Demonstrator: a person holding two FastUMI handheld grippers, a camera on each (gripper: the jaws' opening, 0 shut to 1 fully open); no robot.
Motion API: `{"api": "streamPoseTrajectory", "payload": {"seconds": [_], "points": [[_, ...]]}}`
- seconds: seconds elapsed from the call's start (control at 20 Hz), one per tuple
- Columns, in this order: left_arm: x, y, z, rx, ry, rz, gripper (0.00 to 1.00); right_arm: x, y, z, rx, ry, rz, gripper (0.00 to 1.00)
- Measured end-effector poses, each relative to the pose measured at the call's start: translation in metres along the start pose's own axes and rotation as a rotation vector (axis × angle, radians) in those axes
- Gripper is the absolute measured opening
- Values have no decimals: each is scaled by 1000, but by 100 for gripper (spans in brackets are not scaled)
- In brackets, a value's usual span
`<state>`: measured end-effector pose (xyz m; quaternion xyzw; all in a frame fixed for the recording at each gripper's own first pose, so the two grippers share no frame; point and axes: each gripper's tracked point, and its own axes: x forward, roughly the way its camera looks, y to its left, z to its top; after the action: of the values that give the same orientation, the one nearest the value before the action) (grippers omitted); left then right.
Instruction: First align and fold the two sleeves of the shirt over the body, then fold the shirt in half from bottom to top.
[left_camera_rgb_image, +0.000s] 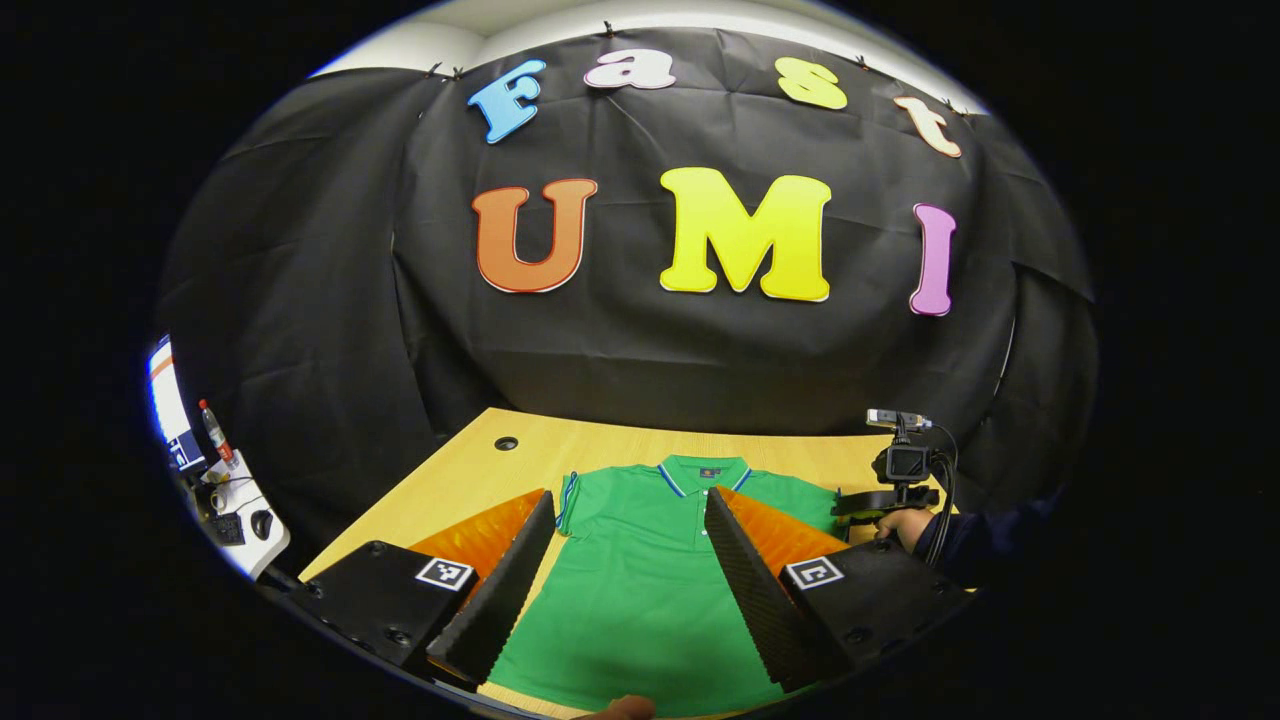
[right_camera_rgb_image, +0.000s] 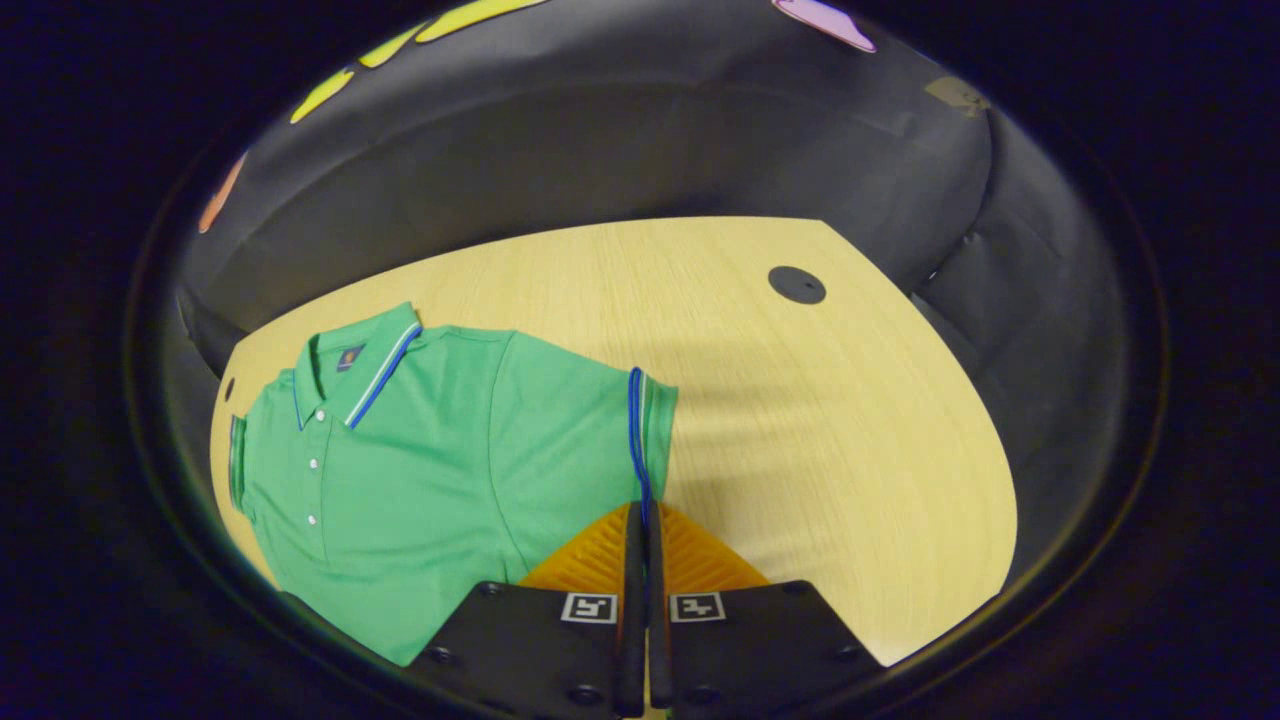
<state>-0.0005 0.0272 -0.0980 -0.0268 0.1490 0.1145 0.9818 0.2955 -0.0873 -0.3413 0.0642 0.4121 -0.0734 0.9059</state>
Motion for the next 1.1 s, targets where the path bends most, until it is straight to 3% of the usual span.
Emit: {"api": "streamPoseTrajectory", "payload": {"seconds": [0.35, 0.55, 1.1], "points": [[-7, 7, 5, -7, -22, 14, 98, -42, 24, 47, -41, -134, 40, 5], [-13, 17, 7, -15, -40, 29, 97, -60, 60, 58, -103, -174, 82, 5], [-29, 70, -9, -48, -30, 128, 98, -51, 156, 14, -212, -119, 162, 4]]}}
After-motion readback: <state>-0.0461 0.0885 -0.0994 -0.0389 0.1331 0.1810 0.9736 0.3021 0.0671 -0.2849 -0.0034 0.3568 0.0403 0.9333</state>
